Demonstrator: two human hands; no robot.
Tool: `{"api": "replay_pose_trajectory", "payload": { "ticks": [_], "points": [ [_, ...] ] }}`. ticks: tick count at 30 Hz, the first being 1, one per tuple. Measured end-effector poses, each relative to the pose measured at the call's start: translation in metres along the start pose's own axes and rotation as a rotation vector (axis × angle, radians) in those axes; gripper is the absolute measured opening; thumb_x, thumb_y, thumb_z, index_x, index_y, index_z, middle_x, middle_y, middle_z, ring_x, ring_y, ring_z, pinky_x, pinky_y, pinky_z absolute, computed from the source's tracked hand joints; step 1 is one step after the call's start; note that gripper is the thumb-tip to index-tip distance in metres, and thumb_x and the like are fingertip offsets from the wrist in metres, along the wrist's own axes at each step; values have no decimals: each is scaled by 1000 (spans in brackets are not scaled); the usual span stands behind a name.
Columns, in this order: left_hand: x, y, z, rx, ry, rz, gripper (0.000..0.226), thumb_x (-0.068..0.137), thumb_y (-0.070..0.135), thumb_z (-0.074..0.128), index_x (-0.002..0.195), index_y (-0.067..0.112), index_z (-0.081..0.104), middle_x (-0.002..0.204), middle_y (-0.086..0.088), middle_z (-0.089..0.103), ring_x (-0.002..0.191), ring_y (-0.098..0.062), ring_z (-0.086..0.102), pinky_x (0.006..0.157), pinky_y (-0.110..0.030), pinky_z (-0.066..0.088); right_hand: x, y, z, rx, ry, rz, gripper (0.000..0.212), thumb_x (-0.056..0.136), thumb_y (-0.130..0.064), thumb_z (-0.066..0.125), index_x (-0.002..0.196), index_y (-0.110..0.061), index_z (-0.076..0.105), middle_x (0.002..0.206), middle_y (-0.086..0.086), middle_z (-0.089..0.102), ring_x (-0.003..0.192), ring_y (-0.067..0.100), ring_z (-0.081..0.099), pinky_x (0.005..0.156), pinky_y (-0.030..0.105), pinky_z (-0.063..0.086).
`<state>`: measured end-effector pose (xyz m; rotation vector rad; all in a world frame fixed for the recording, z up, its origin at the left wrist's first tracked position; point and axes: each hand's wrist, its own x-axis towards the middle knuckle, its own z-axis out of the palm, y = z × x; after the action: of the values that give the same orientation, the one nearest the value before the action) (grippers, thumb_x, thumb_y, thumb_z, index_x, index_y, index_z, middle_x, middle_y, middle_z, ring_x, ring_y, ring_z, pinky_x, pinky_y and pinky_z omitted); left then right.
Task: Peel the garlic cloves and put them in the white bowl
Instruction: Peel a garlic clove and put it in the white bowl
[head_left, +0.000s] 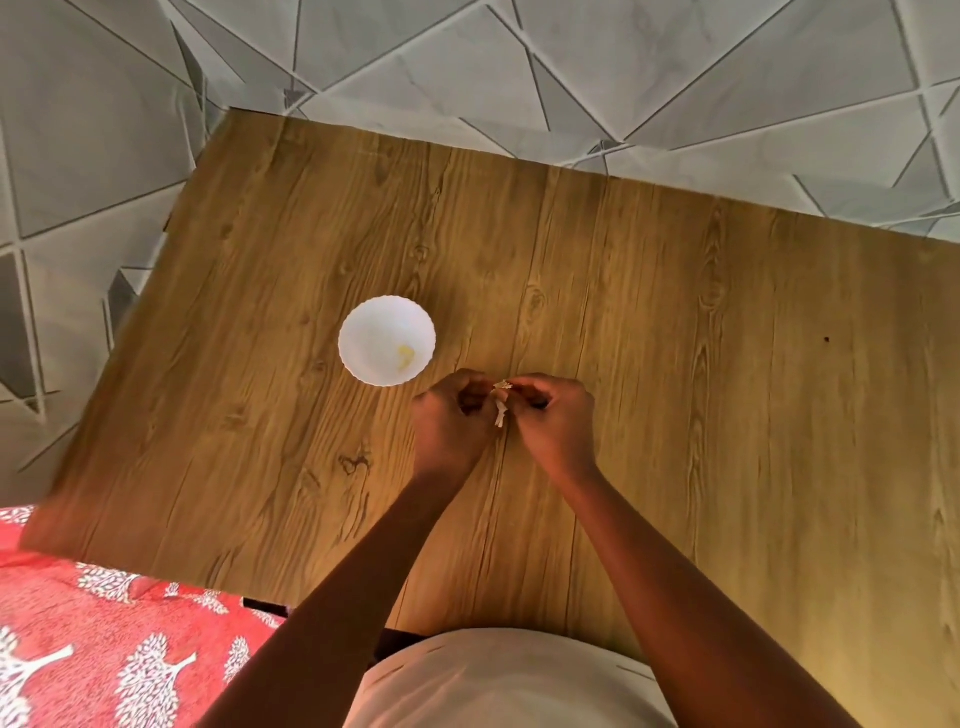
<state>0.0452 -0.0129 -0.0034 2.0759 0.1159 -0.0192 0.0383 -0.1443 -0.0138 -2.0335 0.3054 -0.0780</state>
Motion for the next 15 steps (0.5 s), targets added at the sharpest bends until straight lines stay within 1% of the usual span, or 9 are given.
{"api": "replay_pose_trajectory", "payload": {
  "ticks": [3,4,6,8,9,11,13,15],
  "points": [
    [3,-8,-5,108,85,75,16,85,3,72,100,8,74,91,0,74,77,-9,70,72,-28,60,2,-5,5,14,68,12,15,84,-13,82,99,-9,79,81,-12,72,76,-1,70,70,10,53],
    [3,-11,-8,114,102,68,19,84,0,71,101,8,74,93,0,74,78,-10,70,72,-29,60,3,-6,6,10,72,12,15,84,-14,82,99,-10,79,80,-14,71,75,-2,70,70,11,53],
    [3,-13,-14,80,91,17,24,85,-2,70,105,10,75,96,3,75,82,-5,71,75,-25,60,4,-8,10,-13,50,-7,15,85,-17,82,98,-11,79,80,-12,71,73,0,68,70,15,53],
    [0,-14,-18,44,62,-18,23,87,2,71,107,12,77,98,6,76,86,-3,71,79,-25,61,6,-7,14,-92,26,-26,21,86,-24,81,103,-12,78,88,-2,73,77,6,68,74,23,55],
    [-2,-15,-18,20,49,-40,23,88,3,72,107,13,78,98,7,77,86,-3,72,80,-25,61,7,-7,15,-136,17,-27,25,87,-27,79,107,-13,77,94,2,73,80,10,68,76,26,56],
    [-8,-13,-20,-93,29,-126,23,88,2,74,107,14,79,95,7,77,85,-4,73,80,-26,61,5,-7,13,-185,25,-54,27,91,-27,75,114,-12,75,100,5,70,84,12,66,79,27,56],
    [-15,-9,-22,-233,31,-225,22,88,0,75,105,12,79,91,5,78,84,-8,74,78,-29,62,-2,-8,6,-209,45,-143,25,93,-19,72,116,-10,73,102,6,66,86,13,66,81,26,56],
    [-22,-6,-23,-319,43,-288,21,87,-2,76,102,12,79,88,2,78,84,-14,75,78,-33,63,-14,-8,-2,-220,-6,-260,24,93,-9,71,116,-8,73,103,6,67,90,13,66,81,24,57]
  ]
}}
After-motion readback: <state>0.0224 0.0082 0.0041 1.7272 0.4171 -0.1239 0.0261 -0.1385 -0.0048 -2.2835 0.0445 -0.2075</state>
